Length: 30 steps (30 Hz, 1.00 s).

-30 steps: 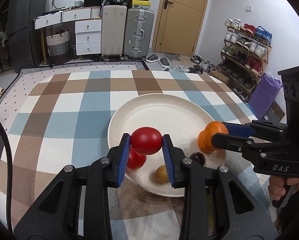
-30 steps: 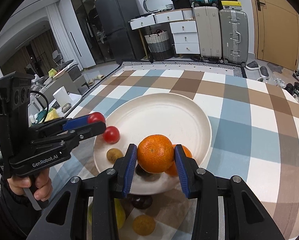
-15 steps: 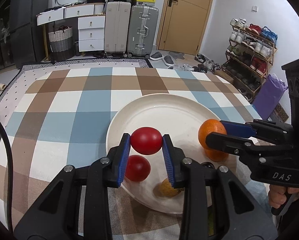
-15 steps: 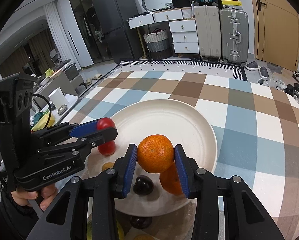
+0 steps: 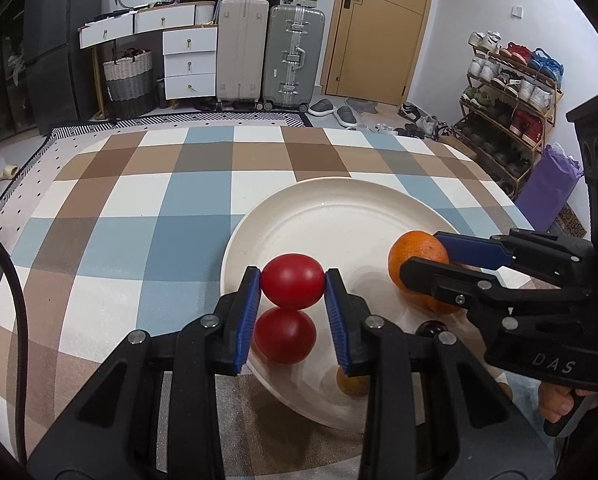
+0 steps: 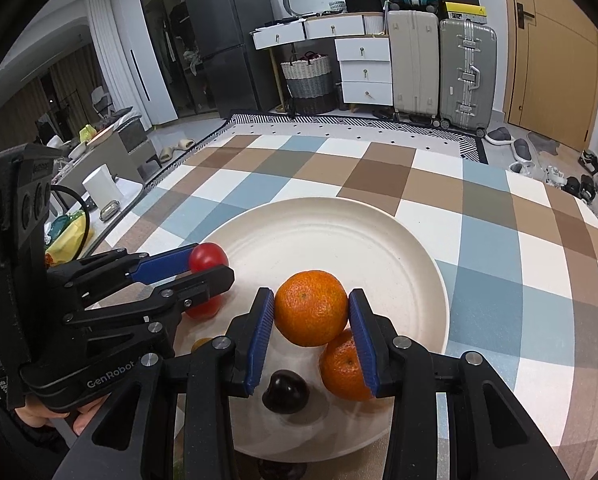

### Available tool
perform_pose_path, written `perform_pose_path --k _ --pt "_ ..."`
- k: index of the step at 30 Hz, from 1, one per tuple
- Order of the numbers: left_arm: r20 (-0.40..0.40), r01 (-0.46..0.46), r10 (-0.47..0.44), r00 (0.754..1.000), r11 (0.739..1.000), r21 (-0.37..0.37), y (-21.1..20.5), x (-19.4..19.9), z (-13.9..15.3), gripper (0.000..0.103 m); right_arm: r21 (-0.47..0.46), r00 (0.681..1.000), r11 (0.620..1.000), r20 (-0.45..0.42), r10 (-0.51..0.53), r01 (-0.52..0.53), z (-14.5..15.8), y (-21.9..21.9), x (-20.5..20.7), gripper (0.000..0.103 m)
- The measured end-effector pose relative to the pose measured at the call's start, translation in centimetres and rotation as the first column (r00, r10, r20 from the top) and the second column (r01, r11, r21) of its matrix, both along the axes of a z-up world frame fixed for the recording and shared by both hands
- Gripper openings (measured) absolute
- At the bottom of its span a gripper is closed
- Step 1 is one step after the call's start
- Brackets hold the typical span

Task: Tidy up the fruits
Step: 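Open the left gripper to drop the tomato while the right releases the orange onto the plate, then withdraw both open grippers from the plate toward the green fruits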

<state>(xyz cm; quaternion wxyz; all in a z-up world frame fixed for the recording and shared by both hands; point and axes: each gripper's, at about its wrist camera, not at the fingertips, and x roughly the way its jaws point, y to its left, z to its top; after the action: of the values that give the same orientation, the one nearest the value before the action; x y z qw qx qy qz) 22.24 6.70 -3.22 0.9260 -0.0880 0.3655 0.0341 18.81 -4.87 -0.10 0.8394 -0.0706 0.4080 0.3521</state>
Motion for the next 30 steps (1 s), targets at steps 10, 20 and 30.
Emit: perform_pose_path --k 10,20,30 --pt "-0.007 -0.007 0.007 1.000 0.999 0.038 -0.4 0.0 -0.2 0.030 -0.026 1.000 1.000 0.003 0.007 -0.006 -0.3 0.0 -0.3 0.039" --pt "-0.014 -0.006 0.006 1.000 1.000 0.006 0.0 -0.5 0.0 0.039 -0.022 1.000 0.999 0.012 -0.028 0.028 0.6 -1.6 -0.9 0.052" --pt "0.046 -0.018 0.019 0.999 1.000 -0.005 -0.2 -3.4 2.0 0.084 -0.002 0.998 0.998 0.004 -0.065 0.065 1.1 -3.8 -1.9 0.095"
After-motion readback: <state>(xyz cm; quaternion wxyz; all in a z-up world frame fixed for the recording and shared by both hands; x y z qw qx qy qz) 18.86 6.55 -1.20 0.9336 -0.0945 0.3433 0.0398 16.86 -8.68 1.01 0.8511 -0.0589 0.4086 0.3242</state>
